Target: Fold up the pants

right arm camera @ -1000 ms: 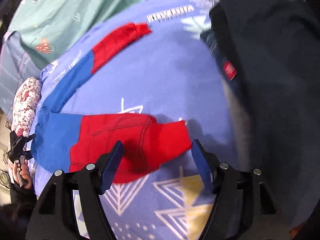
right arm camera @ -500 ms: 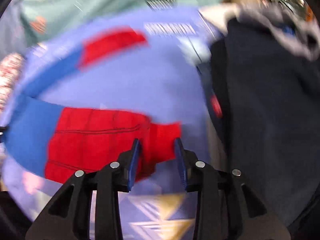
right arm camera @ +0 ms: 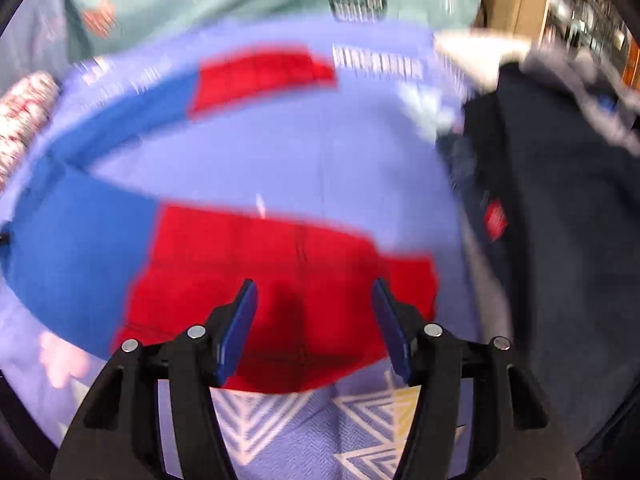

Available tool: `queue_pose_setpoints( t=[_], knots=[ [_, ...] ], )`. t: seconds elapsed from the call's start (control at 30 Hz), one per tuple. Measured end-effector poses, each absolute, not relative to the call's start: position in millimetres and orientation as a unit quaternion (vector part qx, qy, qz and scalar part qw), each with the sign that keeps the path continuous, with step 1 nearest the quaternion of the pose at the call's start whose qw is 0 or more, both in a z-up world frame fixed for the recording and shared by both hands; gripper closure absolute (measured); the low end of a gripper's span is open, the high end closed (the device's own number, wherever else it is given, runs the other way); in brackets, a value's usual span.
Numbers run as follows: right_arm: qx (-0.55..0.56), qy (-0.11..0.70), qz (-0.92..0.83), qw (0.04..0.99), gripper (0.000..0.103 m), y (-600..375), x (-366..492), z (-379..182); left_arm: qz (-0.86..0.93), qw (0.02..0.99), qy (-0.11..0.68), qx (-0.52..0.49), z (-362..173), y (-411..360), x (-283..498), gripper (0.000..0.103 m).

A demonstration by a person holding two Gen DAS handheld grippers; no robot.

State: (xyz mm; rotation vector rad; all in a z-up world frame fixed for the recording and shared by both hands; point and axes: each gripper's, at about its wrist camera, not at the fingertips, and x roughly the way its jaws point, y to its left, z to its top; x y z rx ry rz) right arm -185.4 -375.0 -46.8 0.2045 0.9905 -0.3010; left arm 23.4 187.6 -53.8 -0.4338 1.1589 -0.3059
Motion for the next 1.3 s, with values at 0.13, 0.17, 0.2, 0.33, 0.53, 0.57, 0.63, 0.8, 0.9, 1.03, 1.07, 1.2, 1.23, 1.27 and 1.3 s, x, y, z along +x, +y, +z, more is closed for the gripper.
queue_pose_setpoints(
  t=[0.13,0.17,0.2,0.33,0.53,0.57,0.63,0.8,0.9,1.03,1.07,1.2,1.23,1.27,1.3],
  knots=[
    [0.104,0.475,-0.131,0.864,0.044,-379,-188,-58,-0.131,0.805,0.539,-0.21,-56,205,17,0.091],
    [0.104,0.476,-0.131,0.863,0.044,-379,-188,-58,-0.124,0.809,0.537,-0.204,-53,207,13,0.092],
    [0.1,0.478,-0.132,0.863,0.044,-378,-188,-58,-0.119,0.814,0.531,-0.202,-49,210,8,0.092],
    [0.084,0.483,-0.132,0.862,0.039,-376,-182,-64,-0.097,0.82,0.528,-0.198,-50,220,4,0.085],
    [0.098,0.462,-0.126,0.872,0.038,-367,-182,-52,-0.099,0.86,0.481,-0.138,-8,199,-12,0.085],
    [0.104,0.45,-0.117,0.879,0.038,-364,-183,-46,-0.113,0.869,0.463,-0.135,6,194,-15,0.083],
    [0.105,0.431,-0.096,0.891,0.038,-356,-181,-32,-0.141,0.875,0.447,-0.124,22,180,-16,0.066],
    [0.101,0.44,-0.029,0.892,0.038,-328,-154,-30,-0.161,0.85,0.495,-0.083,-14,137,6,0.046],
    [0.106,0.49,-0.031,0.865,0.038,-328,-138,-58,-0.156,0.83,0.527,-0.091,-47,141,15,0.045],
    [0.109,0.499,-0.027,0.859,0.037,-332,-133,-64,-0.172,0.827,0.529,-0.079,-39,142,13,0.043],
    [0.111,0.491,-0.024,0.863,0.037,-333,-130,-58,-0.18,0.826,0.527,-0.085,-34,144,16,0.04],
    [0.096,0.458,-0.008,0.884,0.037,-328,-111,-32,-0.168,0.854,0.487,-0.073,0,155,43,0.024],
    [0.091,0.454,-0.005,0.886,0.037,-327,-107,-28,-0.161,0.862,0.476,-0.07,8,159,57,0.02],
    [0.088,0.452,-0.003,0.888,0.037,-326,-101,-25,-0.153,0.866,0.472,-0.065,12,160,69,0.019],
    [0.085,0.451,0.0,0.888,0.037,-323,-96,-23,-0.148,0.867,0.473,-0.06,16,161,82,0.019]
  ],
)
